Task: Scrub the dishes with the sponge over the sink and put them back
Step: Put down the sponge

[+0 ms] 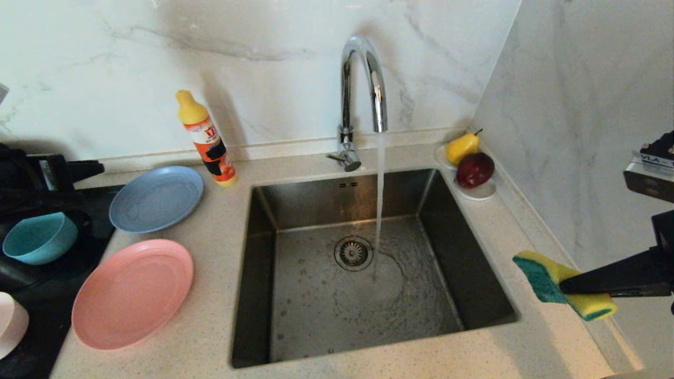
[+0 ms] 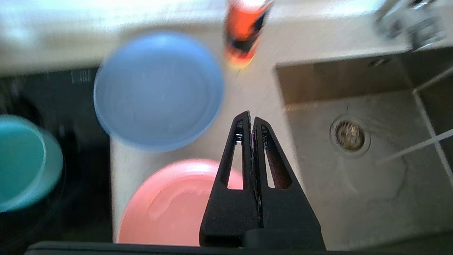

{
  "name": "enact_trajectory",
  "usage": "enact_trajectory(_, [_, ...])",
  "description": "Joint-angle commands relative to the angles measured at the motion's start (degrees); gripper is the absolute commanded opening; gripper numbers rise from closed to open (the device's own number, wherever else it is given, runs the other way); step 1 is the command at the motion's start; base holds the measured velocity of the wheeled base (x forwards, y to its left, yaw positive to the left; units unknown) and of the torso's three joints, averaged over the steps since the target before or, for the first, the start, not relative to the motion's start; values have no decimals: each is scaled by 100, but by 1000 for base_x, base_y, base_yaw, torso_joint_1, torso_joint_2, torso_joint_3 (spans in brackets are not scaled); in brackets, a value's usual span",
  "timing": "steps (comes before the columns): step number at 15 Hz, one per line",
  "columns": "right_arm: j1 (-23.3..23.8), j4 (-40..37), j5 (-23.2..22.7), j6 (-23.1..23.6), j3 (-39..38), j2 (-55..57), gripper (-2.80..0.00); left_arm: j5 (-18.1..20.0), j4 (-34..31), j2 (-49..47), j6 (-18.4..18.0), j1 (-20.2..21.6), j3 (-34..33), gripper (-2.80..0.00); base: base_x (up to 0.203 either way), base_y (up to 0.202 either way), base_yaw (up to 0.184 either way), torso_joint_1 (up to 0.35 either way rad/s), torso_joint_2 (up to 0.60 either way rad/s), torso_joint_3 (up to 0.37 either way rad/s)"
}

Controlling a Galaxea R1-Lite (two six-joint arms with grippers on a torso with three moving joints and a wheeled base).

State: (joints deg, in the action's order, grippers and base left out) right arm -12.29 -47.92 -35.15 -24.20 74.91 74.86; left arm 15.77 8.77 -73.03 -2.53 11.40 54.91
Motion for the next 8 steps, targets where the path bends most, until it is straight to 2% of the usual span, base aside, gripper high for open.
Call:
enact_trajectory(1, [-2, -24, -19, -6, -73, 37, -280, -187, 69, 1120, -27, -515, -372, -280, 0, 0, 0, 0, 0, 0])
enact_trajectory(3, [-2, -24, -19, -15, -61, -7, -280, -247, 0, 2092, -24, -667, -688, -280, 0, 0, 0, 0, 0, 0])
enact_trajectory(5, [-4, -24, -19, -24, -55, 2, -280, -168, -357, 3283, -16, -730, -1076, -280, 0, 0, 0, 0, 0, 0])
enact_trajectory(8, [-2, -31, -14, -54, -73, -55, -280, 368, -1383, 4974, -4, -773, -1660, -280, 0, 0, 0, 0, 0, 0])
